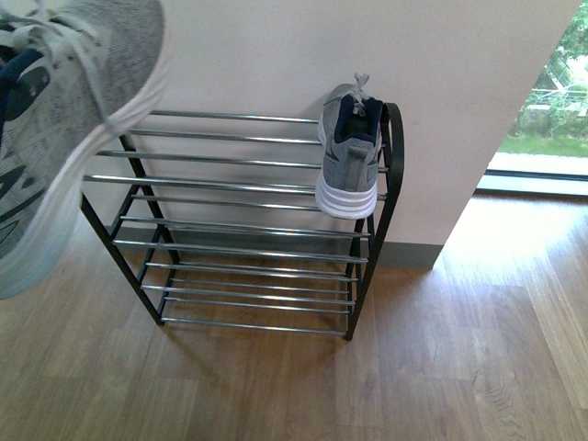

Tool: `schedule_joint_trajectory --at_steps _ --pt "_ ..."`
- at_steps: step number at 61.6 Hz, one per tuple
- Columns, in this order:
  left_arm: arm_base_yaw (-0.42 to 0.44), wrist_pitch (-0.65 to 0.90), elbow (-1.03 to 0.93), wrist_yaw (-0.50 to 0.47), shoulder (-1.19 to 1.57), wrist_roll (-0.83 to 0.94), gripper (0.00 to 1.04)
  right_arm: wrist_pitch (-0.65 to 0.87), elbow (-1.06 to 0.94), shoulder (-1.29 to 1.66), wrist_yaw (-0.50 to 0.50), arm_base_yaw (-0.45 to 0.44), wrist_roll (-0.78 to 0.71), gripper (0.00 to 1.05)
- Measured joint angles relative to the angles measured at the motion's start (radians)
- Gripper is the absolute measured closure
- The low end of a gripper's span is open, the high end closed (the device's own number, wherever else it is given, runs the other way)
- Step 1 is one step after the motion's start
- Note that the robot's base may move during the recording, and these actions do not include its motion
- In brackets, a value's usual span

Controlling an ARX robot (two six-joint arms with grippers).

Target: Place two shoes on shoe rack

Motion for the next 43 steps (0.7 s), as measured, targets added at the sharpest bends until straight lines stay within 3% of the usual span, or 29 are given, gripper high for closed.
schedule_joint_trajectory --at_steps 11,28,43 --pt "-0.001 -0.037 0.221 0.08 0.255 -0.102 1.03 0.0 0.0 0.0 0.0 0.0 0.0 0.09" --pt "-0.006 -0.103 0.5 0.051 0.565 -0.269 1.03 0.0 0.0 0.0 0.0 0.0 0.0 0.09" --pt "-0.023 -0.103 0.636 0.094 0.753 -0.392 1.03 0.0 0.0 0.0 0.0 0.0 0.0 0.09"
